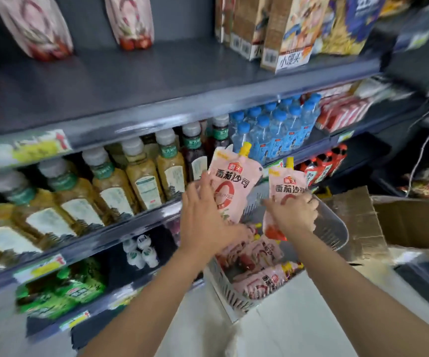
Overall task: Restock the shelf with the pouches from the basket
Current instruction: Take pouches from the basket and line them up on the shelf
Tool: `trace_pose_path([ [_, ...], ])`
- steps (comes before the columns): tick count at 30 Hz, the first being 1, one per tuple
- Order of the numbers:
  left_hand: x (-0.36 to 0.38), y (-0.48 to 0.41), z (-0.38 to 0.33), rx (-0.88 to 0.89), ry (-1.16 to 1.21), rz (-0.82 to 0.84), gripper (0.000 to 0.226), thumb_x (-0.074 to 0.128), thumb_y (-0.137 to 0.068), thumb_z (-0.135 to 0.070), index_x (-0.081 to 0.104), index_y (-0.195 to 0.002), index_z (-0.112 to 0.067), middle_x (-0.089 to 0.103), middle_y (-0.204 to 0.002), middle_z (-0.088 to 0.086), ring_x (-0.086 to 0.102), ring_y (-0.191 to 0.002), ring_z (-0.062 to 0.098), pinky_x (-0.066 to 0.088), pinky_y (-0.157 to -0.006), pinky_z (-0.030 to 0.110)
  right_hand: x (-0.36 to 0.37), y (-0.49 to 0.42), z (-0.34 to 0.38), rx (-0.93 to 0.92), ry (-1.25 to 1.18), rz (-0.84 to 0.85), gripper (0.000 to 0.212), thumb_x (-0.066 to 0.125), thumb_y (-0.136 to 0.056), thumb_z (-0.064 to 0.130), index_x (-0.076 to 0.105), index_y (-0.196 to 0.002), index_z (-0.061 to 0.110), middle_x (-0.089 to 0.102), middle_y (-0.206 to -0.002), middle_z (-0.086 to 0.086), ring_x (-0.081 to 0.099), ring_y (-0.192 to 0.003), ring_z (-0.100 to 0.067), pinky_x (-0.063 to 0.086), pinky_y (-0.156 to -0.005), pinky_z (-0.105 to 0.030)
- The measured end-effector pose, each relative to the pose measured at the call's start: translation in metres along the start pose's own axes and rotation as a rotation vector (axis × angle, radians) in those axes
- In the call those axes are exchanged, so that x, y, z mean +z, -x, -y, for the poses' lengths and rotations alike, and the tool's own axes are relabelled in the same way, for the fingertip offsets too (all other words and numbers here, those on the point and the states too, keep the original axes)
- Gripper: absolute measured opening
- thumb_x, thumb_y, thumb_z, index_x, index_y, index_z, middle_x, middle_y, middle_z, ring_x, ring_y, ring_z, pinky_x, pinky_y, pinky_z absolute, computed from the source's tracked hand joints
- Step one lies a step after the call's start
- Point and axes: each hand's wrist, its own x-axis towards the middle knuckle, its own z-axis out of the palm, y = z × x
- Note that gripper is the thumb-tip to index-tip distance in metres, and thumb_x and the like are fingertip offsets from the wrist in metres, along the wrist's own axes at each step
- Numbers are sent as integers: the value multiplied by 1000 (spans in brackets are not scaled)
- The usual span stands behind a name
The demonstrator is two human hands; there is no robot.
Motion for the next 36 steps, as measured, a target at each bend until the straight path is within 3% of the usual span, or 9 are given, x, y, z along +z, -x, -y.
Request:
trace_pose_path([
  [6,-91,32,6,46,28,-273,127,83,-50,-41,8,-149,-17,27,-136,5,29,-126,21,29,-101,28,-30,89,75,-236,-259,-99,97,79,-67,47,32,-137,0,38,-136,-18,35,-130,-36,32,-105,-47],
  [12,-183,37,14,78,18,-453,130,86,-48,-40,7,-148,-17,25,-134,4,25,-126,22,33,-104,37,-67,164,166,-457,-463,-49,106,67,-48,57,37,-131,-1,40,-133,-16,35,-126,-32,31,-103,-39],
  [15,-223,25,17,48,105,-541,131,87,-49,-38,4,-149,-18,22,-137,4,25,-130,25,30,-108,41,-79,182,203,-543,-462,-75,101,80,-63,49,32,-137,2,35,-138,-16,32,-130,-34,30,-105,-43],
  [20,-276,-18,17,-23,98,-686,131,88,-49,-37,5,-149,-13,20,-145,11,23,-136,32,26,-113,50,-89,187,256,-642,-477,-74,100,79,-68,47,27,-141,3,30,-143,-15,29,-134,-34,30,-106,-47],
  [27,-299,-109,23,-193,99,-745,130,87,-56,-38,1,-149,-10,15,-151,15,16,-141,34,22,-114,48,-72,153,322,-767,-521,-1,98,79,-67,46,27,-141,5,31,-140,-12,30,-131,-32,32,-105,-47],
  [32,-291,-184,51,-326,3,-813,125,88,-52,-41,10,-144,-10,25,-142,14,28,-131,32,35,-102,46,-49,118,361,-855,-547,46,94,81,-64,38,31,-138,7,34,-134,-10,33,-127,-28,34,-107,-46],
  [36,-282,-229,76,-398,43,-826,121,89,-52,-39,13,-141,-10,26,-140,14,29,-130,32,33,-104,47,-27,93,379,-906,-543,85,96,83,-62,34,31,-139,9,35,-133,-8,32,-126,-26,32,-108,-44],
])
